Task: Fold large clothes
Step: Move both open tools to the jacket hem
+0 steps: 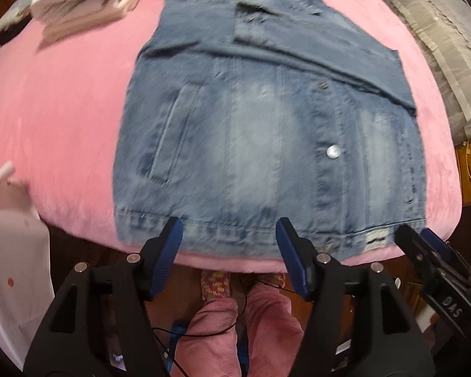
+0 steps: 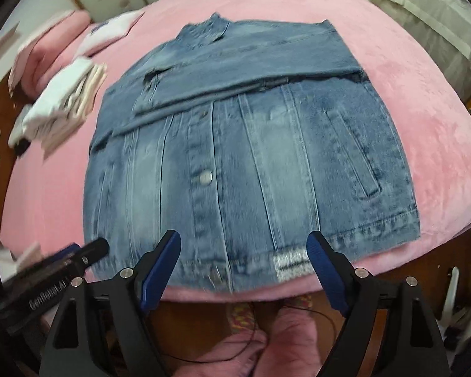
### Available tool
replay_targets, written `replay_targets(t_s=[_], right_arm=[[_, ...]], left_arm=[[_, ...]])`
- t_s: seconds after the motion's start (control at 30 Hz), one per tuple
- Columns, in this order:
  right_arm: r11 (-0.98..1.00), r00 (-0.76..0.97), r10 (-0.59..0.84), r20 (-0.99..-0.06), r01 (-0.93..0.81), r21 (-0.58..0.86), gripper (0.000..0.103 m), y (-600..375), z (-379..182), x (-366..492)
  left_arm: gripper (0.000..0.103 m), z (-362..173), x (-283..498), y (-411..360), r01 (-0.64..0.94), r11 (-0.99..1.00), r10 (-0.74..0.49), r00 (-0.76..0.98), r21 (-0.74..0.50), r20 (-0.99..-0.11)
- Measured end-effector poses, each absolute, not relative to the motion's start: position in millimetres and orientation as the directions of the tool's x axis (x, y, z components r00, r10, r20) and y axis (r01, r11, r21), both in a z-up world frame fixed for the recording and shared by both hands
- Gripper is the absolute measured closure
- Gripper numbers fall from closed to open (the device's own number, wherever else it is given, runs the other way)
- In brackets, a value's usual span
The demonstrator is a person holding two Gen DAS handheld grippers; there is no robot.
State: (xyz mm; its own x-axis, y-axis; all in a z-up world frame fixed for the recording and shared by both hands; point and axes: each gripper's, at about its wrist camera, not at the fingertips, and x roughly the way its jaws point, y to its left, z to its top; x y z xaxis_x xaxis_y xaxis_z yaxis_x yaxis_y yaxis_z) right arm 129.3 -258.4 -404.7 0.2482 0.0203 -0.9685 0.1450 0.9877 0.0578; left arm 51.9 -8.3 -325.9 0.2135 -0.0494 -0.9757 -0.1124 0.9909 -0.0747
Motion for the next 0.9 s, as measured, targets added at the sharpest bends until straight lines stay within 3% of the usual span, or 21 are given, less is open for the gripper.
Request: replay_targets(t_s=[0.4,0.67,0.9], right_arm=[[0.952,0.122,0.018,-0.992,0.300,0.054,0.019,-289,-505,119],[0.927,0.132,-0.087,-0.987,0.374,-0.032,0.019,-353,-513,104],[0.922,0.172,0.067,-0.983,0.367,0.127,0.019,-371,-529,109]], left_arm=[[0.044,-379,32,67,-0.206,0.978,0.025,0.165,-0.010,-0.986],[0.044,-410,38,106,-0.224,0.968,-0.085,0.136,-0.114,-0.987],[0.044,-426,39,131,-0.196,0.941,-0.250,0.142,-0.274,-0.958]])
